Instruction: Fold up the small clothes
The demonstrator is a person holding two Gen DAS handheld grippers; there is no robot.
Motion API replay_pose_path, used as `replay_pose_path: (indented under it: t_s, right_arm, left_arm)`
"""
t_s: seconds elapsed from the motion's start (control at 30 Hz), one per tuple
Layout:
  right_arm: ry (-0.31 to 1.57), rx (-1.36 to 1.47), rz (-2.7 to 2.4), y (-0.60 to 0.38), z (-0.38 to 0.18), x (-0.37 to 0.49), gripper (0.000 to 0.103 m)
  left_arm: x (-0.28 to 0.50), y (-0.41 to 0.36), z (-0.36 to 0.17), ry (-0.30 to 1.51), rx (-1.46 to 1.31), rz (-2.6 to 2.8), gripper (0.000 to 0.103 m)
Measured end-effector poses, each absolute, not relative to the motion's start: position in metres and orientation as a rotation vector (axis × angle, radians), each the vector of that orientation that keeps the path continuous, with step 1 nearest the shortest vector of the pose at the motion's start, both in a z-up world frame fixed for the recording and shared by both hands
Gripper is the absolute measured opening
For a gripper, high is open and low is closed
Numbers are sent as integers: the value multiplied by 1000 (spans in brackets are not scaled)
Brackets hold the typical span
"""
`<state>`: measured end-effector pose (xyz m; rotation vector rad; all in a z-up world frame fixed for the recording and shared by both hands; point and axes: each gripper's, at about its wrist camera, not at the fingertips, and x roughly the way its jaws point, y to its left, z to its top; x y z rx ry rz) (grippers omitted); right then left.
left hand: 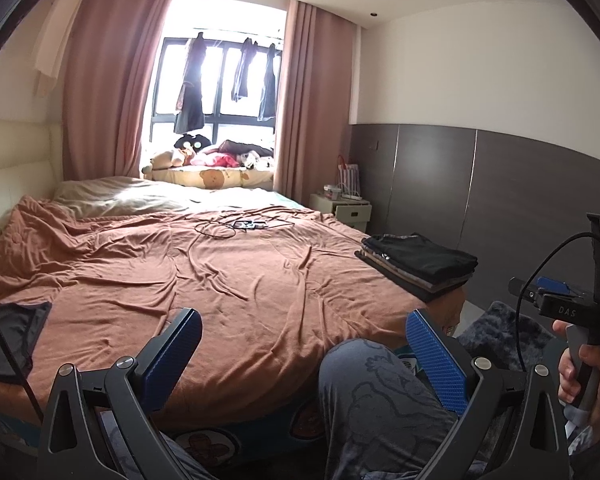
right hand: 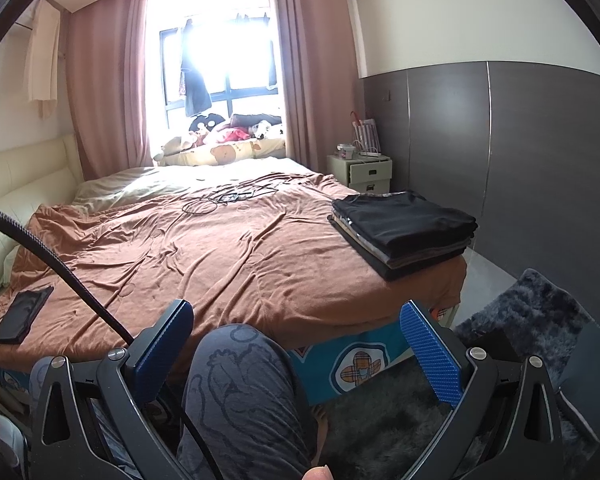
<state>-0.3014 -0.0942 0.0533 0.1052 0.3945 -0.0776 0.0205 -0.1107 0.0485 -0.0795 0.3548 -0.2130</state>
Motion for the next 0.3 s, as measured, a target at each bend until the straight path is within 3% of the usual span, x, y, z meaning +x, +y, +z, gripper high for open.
replay_pose_path:
  t_s: [0.3]
  right_arm:
    - [396, 107, -84, -95, 54, -301, 103]
  left_arm:
    - [19, -112, 42, 376, -70, -213, 103]
